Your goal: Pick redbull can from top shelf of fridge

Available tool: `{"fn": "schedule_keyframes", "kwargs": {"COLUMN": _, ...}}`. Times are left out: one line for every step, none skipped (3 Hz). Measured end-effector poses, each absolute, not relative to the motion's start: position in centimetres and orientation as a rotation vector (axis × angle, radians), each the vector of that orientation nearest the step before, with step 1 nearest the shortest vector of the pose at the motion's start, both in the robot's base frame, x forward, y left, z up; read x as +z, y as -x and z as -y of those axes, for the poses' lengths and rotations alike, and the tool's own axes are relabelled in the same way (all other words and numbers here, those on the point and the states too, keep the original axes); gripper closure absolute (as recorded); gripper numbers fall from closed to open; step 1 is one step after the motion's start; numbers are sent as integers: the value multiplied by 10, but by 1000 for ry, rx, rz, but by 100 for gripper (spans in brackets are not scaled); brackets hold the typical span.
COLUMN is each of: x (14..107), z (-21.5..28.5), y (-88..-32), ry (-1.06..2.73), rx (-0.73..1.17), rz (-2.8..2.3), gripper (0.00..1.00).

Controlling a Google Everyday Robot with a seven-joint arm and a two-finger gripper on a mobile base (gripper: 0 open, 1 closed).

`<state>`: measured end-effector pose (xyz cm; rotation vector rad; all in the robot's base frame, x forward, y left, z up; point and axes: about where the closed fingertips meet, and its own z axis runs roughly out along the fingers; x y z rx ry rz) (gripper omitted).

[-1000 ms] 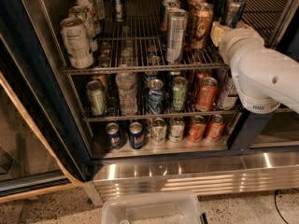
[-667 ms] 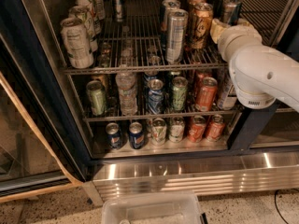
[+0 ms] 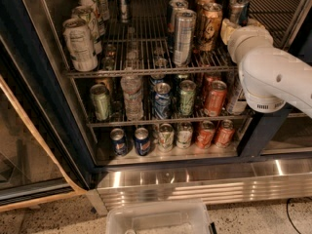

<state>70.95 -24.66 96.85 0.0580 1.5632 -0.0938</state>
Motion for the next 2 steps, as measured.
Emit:
{"fn": "schedule_keyframes", "kwargs": {"x": 968, "z": 255, "y": -710, "ry": -70, "rx": -118, "rz": -1560, "gripper": 47}}
{"fn": "schedule_keyframes", "kwargs": {"x": 968, "z": 266, "y": -712, "ry": -85, "rx": -142, "rz": -1555, "gripper": 46}}
